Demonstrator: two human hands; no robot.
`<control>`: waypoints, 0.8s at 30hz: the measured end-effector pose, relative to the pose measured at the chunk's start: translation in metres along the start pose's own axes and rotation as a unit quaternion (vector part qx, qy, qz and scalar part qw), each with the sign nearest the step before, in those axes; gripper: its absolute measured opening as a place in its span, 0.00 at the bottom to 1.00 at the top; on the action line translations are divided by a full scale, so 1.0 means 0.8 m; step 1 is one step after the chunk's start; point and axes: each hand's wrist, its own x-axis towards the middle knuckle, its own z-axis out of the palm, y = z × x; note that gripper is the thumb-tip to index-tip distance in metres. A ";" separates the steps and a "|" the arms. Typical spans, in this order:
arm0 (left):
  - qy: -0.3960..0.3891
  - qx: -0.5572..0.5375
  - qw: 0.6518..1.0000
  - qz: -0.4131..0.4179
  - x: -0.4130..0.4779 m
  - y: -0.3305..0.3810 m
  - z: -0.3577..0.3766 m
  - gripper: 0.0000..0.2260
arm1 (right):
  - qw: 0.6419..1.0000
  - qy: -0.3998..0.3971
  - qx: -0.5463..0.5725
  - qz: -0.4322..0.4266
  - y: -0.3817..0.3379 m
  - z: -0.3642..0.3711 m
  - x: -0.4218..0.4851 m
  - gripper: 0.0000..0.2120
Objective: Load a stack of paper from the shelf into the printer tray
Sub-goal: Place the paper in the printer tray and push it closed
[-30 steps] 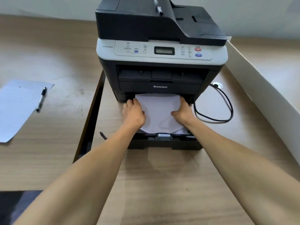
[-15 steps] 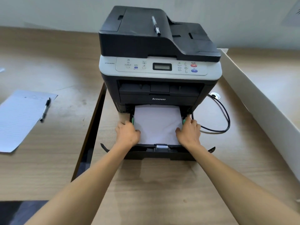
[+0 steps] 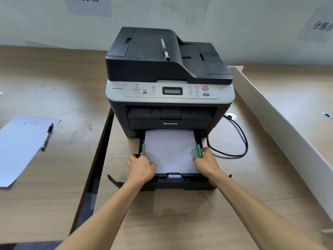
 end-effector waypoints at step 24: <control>-0.067 0.013 0.988 0.141 -0.028 -0.121 -0.066 0.60 | 0.963 -0.212 -0.154 -0.059 0.083 -0.109 -0.030 0.66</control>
